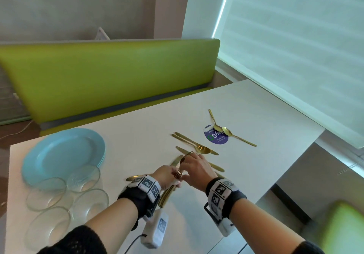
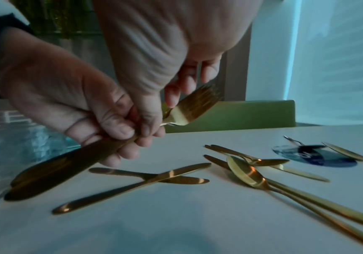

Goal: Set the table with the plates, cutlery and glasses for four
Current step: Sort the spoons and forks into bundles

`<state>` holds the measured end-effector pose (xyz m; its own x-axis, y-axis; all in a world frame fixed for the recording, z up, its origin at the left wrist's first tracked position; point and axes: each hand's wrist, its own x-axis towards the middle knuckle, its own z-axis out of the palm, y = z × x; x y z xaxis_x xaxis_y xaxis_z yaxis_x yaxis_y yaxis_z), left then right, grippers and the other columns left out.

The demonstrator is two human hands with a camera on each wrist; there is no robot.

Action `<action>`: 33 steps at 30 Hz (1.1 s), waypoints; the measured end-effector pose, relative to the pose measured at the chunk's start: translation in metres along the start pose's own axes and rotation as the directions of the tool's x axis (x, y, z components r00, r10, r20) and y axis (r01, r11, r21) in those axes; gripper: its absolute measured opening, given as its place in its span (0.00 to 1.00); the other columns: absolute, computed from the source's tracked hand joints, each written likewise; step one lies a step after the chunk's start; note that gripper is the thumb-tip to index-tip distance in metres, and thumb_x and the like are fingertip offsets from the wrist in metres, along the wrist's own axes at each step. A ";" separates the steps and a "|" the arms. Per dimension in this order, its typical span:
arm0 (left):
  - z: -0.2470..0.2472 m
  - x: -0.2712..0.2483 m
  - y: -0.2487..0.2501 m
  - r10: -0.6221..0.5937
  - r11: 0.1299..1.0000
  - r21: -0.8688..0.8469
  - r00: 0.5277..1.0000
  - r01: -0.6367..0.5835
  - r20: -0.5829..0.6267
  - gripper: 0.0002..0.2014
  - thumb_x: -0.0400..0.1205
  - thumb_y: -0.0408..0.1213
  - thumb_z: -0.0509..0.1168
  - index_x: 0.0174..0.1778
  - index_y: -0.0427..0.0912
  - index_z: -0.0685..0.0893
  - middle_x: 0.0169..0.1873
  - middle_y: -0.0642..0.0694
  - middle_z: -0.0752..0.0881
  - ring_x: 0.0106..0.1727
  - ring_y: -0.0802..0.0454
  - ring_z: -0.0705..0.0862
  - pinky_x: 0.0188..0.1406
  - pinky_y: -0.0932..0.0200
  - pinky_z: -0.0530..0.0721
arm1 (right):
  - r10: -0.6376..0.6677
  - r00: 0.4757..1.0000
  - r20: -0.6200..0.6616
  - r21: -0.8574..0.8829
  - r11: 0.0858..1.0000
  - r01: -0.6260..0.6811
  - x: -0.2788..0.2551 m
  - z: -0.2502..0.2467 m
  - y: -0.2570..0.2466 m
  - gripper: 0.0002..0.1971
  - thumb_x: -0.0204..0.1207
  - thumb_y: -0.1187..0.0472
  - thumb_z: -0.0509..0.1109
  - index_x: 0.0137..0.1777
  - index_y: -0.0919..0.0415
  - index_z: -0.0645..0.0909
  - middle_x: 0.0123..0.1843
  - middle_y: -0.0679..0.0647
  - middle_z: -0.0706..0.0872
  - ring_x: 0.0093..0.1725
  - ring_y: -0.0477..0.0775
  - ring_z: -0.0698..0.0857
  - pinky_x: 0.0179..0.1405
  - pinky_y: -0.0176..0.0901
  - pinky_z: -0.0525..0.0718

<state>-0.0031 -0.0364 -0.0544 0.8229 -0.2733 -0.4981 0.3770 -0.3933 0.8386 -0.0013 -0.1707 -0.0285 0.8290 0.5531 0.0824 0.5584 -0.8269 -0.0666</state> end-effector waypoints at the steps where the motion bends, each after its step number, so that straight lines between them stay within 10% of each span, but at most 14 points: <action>1: -0.001 0.001 0.000 -0.006 1.000 -0.020 1.000 0.006 -0.019 0.13 0.78 0.20 0.61 0.37 0.43 0.80 0.32 0.46 0.83 0.31 0.56 0.81 0.31 0.66 0.82 | 0.034 0.999 -0.002 0.024 0.999 -0.034 0.000 0.000 0.006 0.13 0.49 0.50 0.86 0.33 0.46 0.87 0.36 0.43 0.86 0.40 0.49 0.85 0.42 0.43 0.86; 4: -0.009 0.009 0.000 -0.048 0.994 -0.103 0.994 0.038 -0.097 0.13 0.80 0.19 0.60 0.36 0.42 0.79 0.32 0.46 0.82 0.32 0.56 0.82 0.30 0.66 0.83 | 0.235 0.960 0.154 -0.009 0.972 -0.236 0.002 0.000 0.031 0.11 0.75 0.54 0.71 0.57 0.52 0.84 0.59 0.49 0.84 0.63 0.53 0.78 0.68 0.47 0.72; 12: -0.015 0.032 0.007 -0.210 0.903 -0.417 0.953 0.103 -0.220 0.07 0.85 0.29 0.58 0.41 0.37 0.78 0.35 0.42 0.82 0.33 0.52 0.83 0.27 0.61 0.86 | 0.562 0.707 0.429 -0.119 0.811 -0.573 -0.005 0.031 0.096 0.14 0.80 0.55 0.62 0.63 0.56 0.80 0.62 0.55 0.84 0.61 0.57 0.84 0.60 0.45 0.82; 28: -0.009 0.073 0.024 -0.280 0.857 -0.501 0.928 0.126 -0.245 0.04 0.85 0.30 0.59 0.46 0.36 0.78 0.34 0.41 0.82 0.33 0.50 0.84 0.31 0.58 0.86 | 0.546 0.676 0.495 0.012 0.773 -0.634 0.014 0.049 0.121 0.12 0.77 0.56 0.67 0.57 0.58 0.84 0.56 0.54 0.87 0.56 0.55 0.86 0.54 0.43 0.84; 33: -0.008 0.081 0.031 -0.270 0.810 -0.577 0.939 0.102 -0.213 0.05 0.84 0.30 0.60 0.45 0.35 0.79 0.36 0.41 0.82 0.35 0.48 0.84 0.37 0.54 0.85 | 0.515 0.721 0.463 0.396 0.608 -0.688 0.039 0.032 0.120 0.09 0.72 0.57 0.73 0.31 0.51 0.79 0.41 0.49 0.85 0.43 0.49 0.82 0.46 0.39 0.80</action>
<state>0.0786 -0.0642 -0.0668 0.7616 0.0365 -0.6470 0.6346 0.1599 0.7561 0.0989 -0.2457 -0.0654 0.8999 0.0205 -0.4356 -0.2187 -0.8430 -0.4914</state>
